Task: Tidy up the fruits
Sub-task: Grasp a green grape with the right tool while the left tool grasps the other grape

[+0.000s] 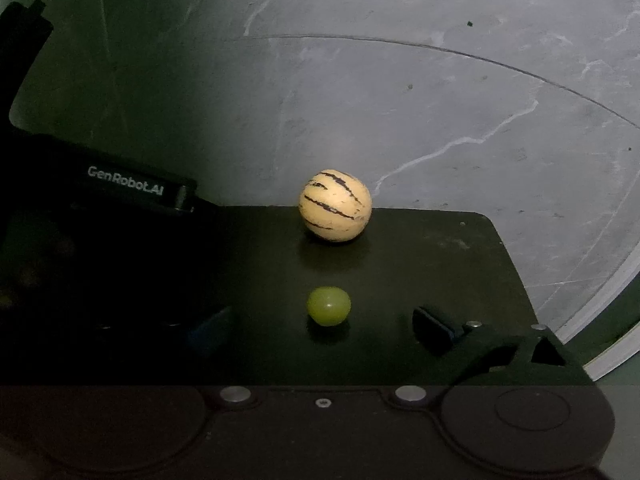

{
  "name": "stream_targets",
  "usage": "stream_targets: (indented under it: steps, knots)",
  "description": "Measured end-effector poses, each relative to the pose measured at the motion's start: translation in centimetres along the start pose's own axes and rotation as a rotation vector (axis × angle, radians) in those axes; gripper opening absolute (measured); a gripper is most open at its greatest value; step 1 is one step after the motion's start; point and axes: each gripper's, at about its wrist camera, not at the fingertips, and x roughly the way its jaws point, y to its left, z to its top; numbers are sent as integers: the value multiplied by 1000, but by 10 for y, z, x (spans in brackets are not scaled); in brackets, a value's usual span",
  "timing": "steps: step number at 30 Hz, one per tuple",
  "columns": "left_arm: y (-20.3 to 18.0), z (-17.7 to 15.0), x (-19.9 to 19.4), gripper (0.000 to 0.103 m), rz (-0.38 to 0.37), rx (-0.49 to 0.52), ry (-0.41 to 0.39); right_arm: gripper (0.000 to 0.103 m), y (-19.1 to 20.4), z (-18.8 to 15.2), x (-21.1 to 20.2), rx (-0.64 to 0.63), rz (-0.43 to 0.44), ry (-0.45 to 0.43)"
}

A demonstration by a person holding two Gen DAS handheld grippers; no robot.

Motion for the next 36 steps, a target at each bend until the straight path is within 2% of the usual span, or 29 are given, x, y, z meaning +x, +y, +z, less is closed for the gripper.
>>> stream_targets:
  steps: [9, 12, 20, 26, 30, 36]
  knots:
    - [-6, -1, 6, 102, -17, 45, -18, 87, 3, 3, 4, 6, 0, -7]
    - [-8, -3, 11, 100, -26, 52, -30, 80, 4, 1, 5, 3, -4, 6]
    - [-10, -1, 19, 79, -48, 55, -32, 56, 6, 3, 10, 5, -14, 33]
    - [-6, 2, 17, 59, -71, 43, -17, 46, 6, 4, 15, 29, -13, 41]
    - [-2, 2, 17, 53, -72, 29, -4, 41, 3, 5, 19, 41, -16, 38]
    - [-5, 3, 20, 41, -51, 29, -6, 28, 3, 4, 18, 52, -32, 33]
